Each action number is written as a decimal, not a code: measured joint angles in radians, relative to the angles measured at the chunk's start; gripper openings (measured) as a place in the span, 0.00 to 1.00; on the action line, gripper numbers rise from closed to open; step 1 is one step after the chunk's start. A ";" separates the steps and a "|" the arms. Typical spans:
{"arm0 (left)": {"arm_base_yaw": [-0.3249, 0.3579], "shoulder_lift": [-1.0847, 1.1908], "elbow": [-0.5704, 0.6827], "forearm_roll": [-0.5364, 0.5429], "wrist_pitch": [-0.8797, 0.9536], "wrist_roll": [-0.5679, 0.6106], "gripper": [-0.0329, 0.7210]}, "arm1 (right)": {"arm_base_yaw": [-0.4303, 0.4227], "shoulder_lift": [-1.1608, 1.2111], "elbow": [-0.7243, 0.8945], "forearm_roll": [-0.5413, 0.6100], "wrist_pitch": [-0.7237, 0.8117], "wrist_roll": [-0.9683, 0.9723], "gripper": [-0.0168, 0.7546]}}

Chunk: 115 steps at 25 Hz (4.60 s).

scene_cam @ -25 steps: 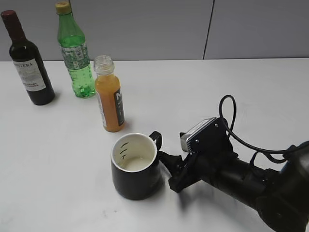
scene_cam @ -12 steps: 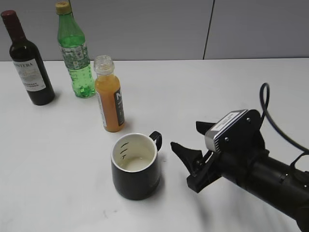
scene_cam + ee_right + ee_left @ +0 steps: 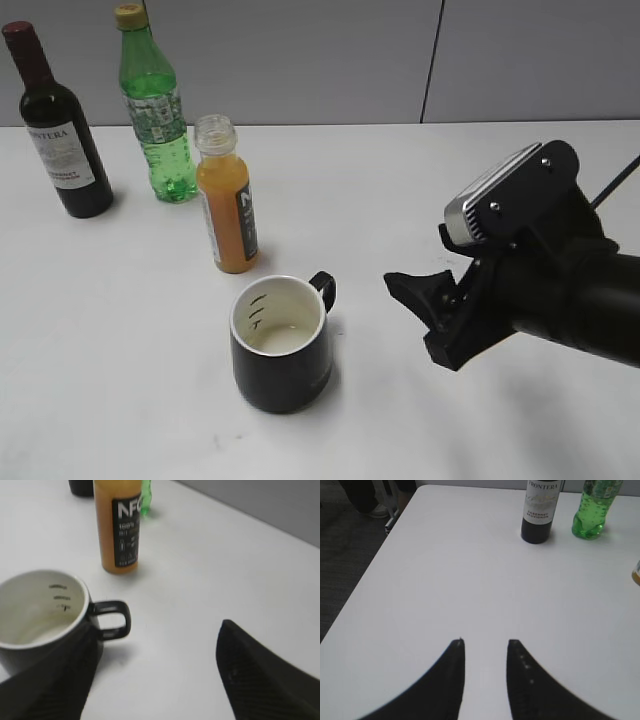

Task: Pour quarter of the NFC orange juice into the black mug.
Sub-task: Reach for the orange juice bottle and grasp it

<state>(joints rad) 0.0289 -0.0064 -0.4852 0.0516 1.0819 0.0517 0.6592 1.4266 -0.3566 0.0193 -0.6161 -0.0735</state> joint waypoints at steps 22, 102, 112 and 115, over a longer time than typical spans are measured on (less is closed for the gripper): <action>0.000 0.000 0.000 0.000 0.000 0.000 0.35 | 0.000 -0.740 -0.169 -0.006 1.572 0.002 0.75; 0.000 0.000 0.000 0.003 0.000 0.000 0.41 | -0.553 -1.430 -0.055 -0.027 1.559 0.052 0.74; 0.000 0.000 0.000 -0.008 0.000 -0.002 0.94 | -0.553 -1.430 -0.055 -0.026 1.559 0.052 0.74; 0.000 0.000 0.000 -0.008 0.000 0.000 0.94 | -0.553 -1.430 -0.055 -0.026 1.559 0.052 0.74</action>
<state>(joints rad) 0.0289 -0.0064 -0.4852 0.0433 1.0819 0.0517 0.1067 -0.0038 -0.4114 -0.0068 0.9425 -0.0211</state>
